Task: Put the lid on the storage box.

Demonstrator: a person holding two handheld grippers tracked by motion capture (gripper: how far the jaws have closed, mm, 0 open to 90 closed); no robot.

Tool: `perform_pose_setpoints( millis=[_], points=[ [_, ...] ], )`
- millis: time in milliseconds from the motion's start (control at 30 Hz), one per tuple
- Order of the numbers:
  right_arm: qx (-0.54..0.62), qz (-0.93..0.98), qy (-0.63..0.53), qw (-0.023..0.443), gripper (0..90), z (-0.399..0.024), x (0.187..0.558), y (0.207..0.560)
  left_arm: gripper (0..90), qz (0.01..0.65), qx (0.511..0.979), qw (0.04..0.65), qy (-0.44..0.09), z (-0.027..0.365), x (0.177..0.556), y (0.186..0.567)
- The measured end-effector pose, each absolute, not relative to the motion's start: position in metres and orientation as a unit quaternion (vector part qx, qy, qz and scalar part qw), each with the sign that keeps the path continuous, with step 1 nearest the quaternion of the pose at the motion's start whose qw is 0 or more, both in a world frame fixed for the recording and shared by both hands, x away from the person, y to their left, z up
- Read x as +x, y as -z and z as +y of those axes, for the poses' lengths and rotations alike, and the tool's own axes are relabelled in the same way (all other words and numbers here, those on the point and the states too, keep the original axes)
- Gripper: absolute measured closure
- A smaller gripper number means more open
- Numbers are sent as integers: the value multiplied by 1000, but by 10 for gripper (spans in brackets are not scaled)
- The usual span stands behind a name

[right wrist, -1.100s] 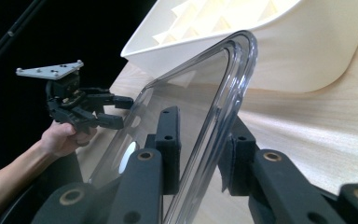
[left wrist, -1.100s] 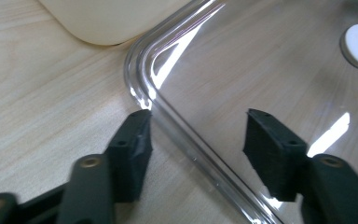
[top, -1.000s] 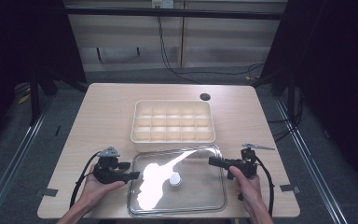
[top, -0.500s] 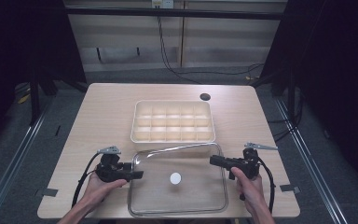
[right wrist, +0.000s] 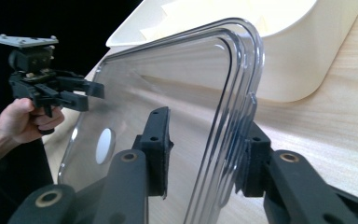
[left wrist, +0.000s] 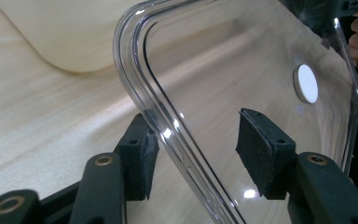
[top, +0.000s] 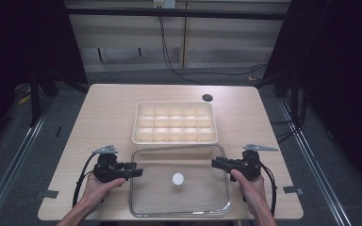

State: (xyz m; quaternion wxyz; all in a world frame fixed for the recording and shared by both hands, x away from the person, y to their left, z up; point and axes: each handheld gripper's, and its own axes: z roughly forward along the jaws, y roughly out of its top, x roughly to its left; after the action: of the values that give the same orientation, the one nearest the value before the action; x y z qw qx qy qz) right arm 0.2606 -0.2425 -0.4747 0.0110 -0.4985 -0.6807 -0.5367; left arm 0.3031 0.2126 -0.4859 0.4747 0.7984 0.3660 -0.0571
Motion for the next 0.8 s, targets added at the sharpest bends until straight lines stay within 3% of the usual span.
perform_pose_setpoints(
  millis=[567, 800],
  points=[
    [-510, -697, 502, -44, 509, -241, 261, 472, 664, 341, 794, 503, 28, 220, 301, 469],
    [-510, -706, 488, -50, 467, -240, 262, 472, 634, 333, 792, 509, 46, 214, 299, 470]
  ],
)
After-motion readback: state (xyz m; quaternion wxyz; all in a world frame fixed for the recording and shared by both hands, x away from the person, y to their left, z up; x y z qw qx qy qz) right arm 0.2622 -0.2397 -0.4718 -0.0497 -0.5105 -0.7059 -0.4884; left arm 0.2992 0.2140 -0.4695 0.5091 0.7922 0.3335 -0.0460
